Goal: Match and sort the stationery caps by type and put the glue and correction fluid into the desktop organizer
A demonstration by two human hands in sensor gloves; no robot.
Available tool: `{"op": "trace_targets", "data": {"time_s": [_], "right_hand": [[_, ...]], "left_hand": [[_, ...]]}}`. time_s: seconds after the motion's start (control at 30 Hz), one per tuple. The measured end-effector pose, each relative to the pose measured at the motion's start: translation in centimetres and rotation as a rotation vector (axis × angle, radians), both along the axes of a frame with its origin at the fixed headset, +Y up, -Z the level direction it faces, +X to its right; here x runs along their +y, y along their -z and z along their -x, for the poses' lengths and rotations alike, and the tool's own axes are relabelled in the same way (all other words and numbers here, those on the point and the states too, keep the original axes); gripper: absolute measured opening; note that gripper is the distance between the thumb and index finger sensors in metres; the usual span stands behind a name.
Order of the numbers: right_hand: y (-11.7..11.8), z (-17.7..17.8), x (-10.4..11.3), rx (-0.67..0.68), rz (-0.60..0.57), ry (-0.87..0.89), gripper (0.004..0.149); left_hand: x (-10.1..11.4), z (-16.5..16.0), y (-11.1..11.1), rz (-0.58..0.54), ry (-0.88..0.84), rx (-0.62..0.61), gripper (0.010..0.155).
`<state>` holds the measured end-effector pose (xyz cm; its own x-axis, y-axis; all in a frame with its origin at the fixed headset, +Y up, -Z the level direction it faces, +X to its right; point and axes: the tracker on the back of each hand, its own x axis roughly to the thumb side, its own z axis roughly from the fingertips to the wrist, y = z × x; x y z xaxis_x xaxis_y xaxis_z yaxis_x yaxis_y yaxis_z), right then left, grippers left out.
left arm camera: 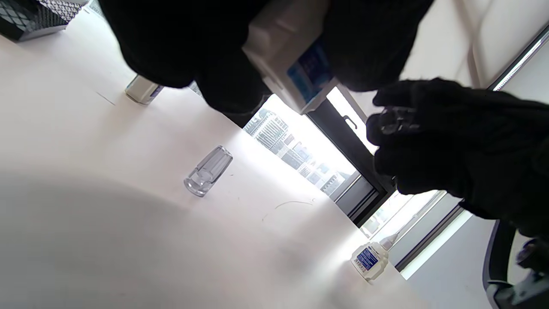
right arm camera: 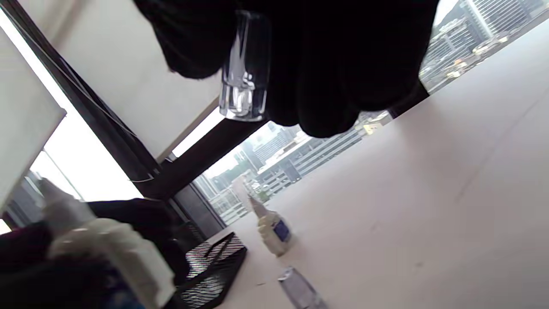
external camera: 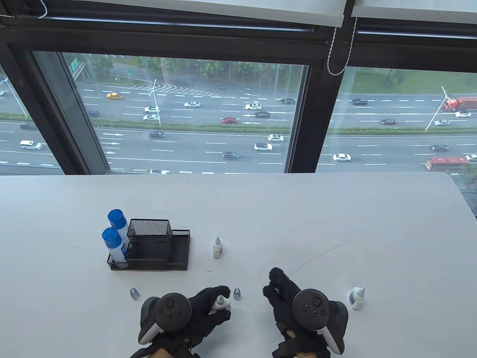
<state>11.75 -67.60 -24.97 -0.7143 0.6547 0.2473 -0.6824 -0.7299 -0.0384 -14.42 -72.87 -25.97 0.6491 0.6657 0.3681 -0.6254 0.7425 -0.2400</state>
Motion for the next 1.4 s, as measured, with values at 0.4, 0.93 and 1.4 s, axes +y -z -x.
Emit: {"op": "trace_targets", "data": {"time_s": [0.4, 0.93, 1.4], "right_hand": [[-2.3, 3.9, 0.6, 0.112, -0.162, -0.196, 0.053], [-2.3, 5.6, -0.1, 0.212, -0.111, -0.280, 0.050], [-2.4, 4.6, 0.5, 0.138, -0.120, -0.277, 0.047]], "left_hand": [[0.1, -2.4, -0.7, -0.043, 0.136, -0.085, 0.061], [-0.1, -2.5, -1.1, -0.071, 0.156, -0.039, 0.062], [0.1, -2.2, -1.2, -0.120, 0.153, 0.016, 0.062]]}}
